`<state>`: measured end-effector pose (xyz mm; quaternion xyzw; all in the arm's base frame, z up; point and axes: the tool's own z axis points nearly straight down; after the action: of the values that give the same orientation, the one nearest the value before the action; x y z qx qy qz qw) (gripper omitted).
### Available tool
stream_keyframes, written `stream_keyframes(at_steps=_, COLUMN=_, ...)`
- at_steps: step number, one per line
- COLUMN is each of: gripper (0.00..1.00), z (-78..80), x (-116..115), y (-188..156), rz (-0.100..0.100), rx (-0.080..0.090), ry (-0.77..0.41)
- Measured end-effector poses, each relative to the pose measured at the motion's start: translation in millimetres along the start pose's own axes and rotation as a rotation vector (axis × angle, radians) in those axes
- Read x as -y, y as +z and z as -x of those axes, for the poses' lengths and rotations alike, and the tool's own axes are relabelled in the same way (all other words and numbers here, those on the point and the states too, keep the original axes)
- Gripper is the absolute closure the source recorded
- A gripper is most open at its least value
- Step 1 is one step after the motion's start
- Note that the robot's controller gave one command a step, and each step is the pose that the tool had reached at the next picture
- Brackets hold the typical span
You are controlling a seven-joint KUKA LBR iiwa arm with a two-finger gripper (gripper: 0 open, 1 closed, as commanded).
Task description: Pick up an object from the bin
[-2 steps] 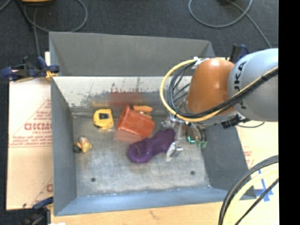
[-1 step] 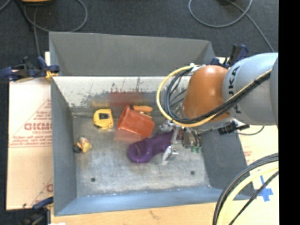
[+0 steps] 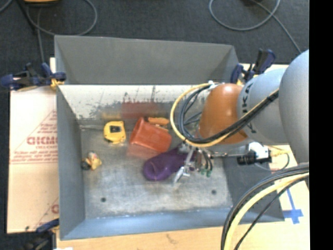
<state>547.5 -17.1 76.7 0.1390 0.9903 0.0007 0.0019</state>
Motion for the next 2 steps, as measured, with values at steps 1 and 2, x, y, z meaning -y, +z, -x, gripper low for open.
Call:
stream_keyframes(at_steps=1, gripper=0.00, z=5.9, x=-1.2, y=3.1, rz=-0.001, rx=0.000, ry=0.025)
stream_keyframes(at_steps=2, gripper=0.00, z=3.0, x=-5.2, y=0.4, rz=-0.008, rx=-0.001, ry=0.078)
